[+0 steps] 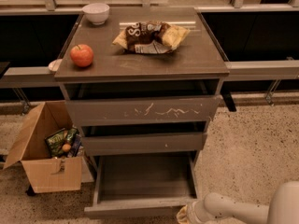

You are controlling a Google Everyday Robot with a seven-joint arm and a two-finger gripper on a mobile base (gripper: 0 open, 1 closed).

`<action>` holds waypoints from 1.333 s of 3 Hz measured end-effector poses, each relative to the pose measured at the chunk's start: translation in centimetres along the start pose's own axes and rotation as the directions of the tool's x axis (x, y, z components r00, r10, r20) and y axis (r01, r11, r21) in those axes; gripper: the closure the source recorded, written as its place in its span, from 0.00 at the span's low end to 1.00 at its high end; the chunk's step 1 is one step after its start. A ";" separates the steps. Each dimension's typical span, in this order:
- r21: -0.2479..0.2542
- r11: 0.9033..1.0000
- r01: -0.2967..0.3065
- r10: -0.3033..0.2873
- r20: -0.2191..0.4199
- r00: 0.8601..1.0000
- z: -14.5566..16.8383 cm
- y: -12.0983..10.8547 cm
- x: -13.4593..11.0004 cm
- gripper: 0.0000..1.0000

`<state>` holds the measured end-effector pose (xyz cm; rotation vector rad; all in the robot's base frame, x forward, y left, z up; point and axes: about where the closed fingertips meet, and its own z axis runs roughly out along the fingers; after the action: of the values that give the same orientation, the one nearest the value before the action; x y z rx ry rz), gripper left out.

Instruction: Close bottom drawer

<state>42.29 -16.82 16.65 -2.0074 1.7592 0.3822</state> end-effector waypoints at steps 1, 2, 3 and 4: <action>0.000 1.000 0.000 0.000 0.000 1.000 0.0 0.0 0.0 0.28; 0.000 1.000 0.000 0.000 0.000 1.000 0.0 0.0 0.0 0.05; 0.000 1.000 0.000 0.000 0.000 1.000 0.0 0.0 0.0 0.00; 0.000 1.000 0.000 0.000 0.000 1.000 0.0 0.0 0.0 0.00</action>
Offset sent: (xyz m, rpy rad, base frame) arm 0.0000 0.0000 0.0000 0.0000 0.0000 0.0000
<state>42.29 -16.82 16.65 -2.0074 1.7592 0.3825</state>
